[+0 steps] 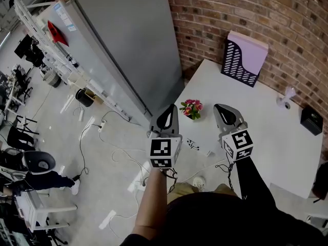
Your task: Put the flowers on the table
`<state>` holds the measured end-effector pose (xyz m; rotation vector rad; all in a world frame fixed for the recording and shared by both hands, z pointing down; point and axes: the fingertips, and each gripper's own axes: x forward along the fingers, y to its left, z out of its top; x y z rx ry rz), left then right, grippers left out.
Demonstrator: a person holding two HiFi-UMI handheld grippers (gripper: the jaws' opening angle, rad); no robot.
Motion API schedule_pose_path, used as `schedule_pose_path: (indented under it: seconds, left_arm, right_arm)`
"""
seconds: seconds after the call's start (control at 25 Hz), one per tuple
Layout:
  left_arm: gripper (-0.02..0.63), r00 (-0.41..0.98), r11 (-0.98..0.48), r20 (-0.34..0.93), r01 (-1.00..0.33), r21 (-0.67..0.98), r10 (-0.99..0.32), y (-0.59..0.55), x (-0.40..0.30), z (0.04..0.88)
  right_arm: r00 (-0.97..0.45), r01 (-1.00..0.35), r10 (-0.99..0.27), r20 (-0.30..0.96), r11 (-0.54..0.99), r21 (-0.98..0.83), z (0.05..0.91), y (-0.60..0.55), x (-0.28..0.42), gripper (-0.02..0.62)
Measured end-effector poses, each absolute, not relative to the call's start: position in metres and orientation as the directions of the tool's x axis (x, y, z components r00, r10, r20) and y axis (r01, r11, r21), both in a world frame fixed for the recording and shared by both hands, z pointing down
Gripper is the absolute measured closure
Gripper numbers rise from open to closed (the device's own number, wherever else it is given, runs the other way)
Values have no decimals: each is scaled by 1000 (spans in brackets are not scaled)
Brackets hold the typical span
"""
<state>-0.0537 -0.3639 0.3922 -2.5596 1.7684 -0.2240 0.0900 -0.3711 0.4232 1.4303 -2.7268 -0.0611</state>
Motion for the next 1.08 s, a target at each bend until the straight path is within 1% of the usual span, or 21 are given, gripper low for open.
schedule_pose_path:
  seconds: [0.24,0.56,1.08]
  left_arm:
    - [598,341,-351,106,-932,-96,-934,-363,-61,393]
    - [598,322,-333,115,-938,-97,-940,-363,-71,396]
    - [598,321,-337,149,-936,-105,-935,-364,-69,405]
  right_arm:
    - [-555,-826,-831,21,554,102,419,-375,87,595]
    - [-559,-824,-828,29,559,91,423,-378,82,595]
    - [-558,-824,-829,38,559,87,427,-382,90,595]
